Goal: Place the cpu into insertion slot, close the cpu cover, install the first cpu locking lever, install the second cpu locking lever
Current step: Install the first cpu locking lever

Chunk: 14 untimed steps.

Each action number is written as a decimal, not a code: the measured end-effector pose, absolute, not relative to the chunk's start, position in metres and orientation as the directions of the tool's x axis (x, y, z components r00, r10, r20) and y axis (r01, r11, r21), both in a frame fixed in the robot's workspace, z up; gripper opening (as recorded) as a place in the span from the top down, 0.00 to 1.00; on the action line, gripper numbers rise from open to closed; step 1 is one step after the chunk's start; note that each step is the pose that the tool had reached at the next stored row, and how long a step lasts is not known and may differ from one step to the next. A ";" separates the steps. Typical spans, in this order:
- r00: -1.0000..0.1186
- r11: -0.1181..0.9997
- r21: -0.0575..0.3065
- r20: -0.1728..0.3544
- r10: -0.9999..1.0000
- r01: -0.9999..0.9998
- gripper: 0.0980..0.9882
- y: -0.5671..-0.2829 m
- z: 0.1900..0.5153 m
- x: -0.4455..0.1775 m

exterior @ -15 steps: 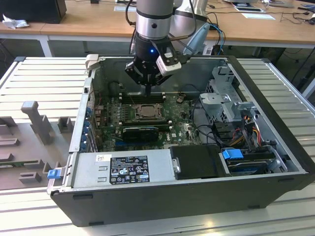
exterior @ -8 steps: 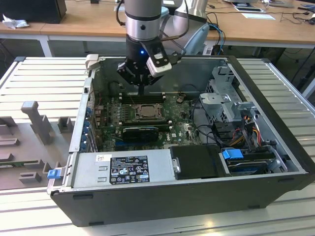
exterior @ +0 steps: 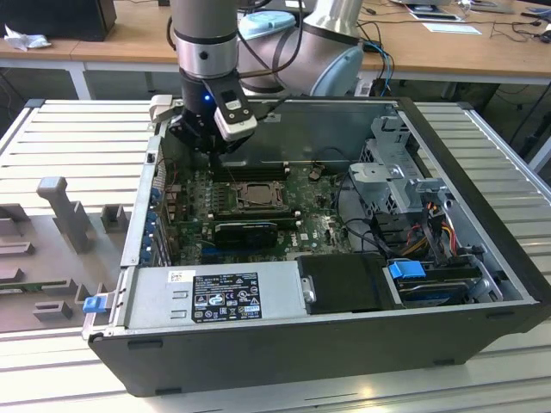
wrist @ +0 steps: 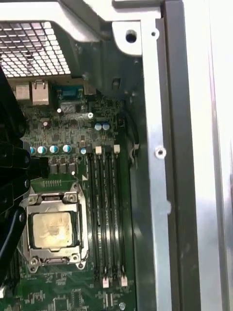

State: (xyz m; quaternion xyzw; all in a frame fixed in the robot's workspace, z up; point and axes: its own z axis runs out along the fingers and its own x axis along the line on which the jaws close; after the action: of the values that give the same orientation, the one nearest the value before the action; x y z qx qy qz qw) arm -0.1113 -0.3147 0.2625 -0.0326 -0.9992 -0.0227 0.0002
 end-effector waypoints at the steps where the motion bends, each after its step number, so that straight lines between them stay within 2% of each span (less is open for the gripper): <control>1: -0.998 0.997 0.045 0.002 0.065 0.065 0.99 -0.314 0.262 -0.113; 8: -0.998 0.997 0.045 0.002 0.065 0.065 0.99 -0.291 0.258 -0.114; 14: -0.998 0.997 0.045 0.002 0.065 0.065 0.99 -0.290 0.257 -0.099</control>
State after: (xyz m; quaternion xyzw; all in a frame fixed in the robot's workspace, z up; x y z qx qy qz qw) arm -0.0986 -0.2900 0.2575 -0.0325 -0.9992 -0.0227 0.0002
